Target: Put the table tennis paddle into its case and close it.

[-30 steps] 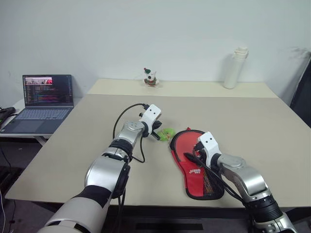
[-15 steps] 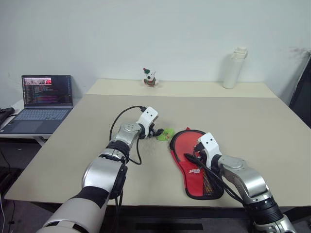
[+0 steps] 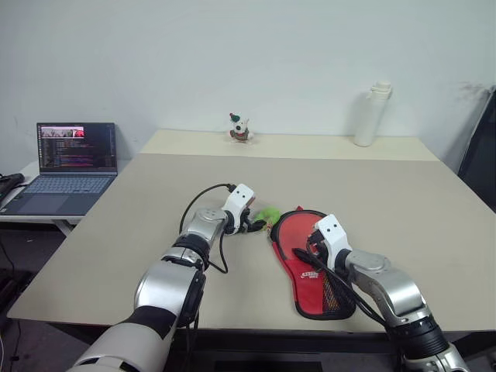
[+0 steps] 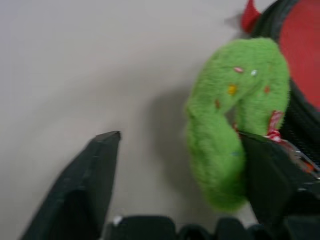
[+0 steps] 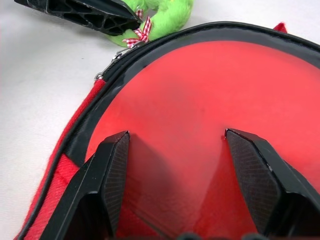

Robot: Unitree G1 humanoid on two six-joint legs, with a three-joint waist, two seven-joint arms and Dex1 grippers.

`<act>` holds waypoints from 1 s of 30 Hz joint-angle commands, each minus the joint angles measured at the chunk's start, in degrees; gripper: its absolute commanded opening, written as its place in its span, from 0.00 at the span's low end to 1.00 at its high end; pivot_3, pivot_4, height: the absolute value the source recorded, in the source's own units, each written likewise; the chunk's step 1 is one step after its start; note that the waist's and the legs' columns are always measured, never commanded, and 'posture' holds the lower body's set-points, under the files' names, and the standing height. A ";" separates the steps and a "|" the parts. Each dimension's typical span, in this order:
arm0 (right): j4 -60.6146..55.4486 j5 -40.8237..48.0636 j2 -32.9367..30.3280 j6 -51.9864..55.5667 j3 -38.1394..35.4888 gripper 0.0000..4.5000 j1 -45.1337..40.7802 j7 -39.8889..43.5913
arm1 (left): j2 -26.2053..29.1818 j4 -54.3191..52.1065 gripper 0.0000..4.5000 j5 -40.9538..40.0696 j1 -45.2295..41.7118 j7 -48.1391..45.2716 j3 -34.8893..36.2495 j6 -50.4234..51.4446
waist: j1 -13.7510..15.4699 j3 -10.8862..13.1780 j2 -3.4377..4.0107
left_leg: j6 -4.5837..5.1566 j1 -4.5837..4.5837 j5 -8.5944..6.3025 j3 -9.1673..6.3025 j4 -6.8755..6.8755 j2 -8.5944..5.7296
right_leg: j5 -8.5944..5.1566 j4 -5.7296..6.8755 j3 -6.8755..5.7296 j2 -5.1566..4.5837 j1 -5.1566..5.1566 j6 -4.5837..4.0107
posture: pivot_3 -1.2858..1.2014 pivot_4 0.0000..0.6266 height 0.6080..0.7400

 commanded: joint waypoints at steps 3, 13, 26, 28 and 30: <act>0.76 -0.57 0.34 2.15 0.83 0.73 1.48 -0.35 | 0.37 1.29 0.37 2.20 3.90 -4.04 -2.32 1.89 | 0.00 -0.27 0.03 | 0.00 0.02 0.00 0.01 0.00 0.02 | 0.00 0.01 0.00 0.01 0.00 -0.01 | 0.52 0.24 1.00; 1.10 -0.67 0.64 1.99 0.87 0.73 1.13 -0.38 | 1.56 -0.53 0.01 -0.81 5.74 -4.75 0.39 2.12 | -0.62 -0.85 0.08 | 0.00 0.08 0.00 0.02 -0.02 0.07 | -0.05 0.01 0.03 0.02 0.01 0.03 | 0.52 0.24 1.00; 2.09 -0.93 1.41 1.29 0.92 0.73 0.87 -0.38 | 11.97 -22.51 0.01 -9.72 17.70 -11.15 5.90 10.78 | -1.85 -0.82 0.11 | 0.00 0.06 0.00 0.02 -0.14 0.19 | 0.01 0.00 0.03 0.03 -0.07 -0.10 | 0.52 0.24 1.00; 2.65 -0.96 1.44 0.97 1.01 0.73 0.61 -0.23 | 12.92 -28.30 0.01 -11.19 21.03 -11.07 6.30 14.43 | -1.89 -0.82 0.12 | 0.00 0.07 0.00 0.02 -0.15 0.25 | 0.03 0.00 0.04 0.01 -0.07 -0.16 | 0.52 0.24 1.00; 3.30 -0.97 1.42 0.55 1.14 0.73 0.31 0.02 | 13.26 -33.03 0.01 -12.31 23.53 -10.62 6.24 17.33 | -1.94 -0.82 0.12 | -0.01 0.09 -0.01 0.02 -0.15 0.31 | 0.02 -0.01 0.06 -0.01 -0.07 -0.17 | 0.52 0.24 1.00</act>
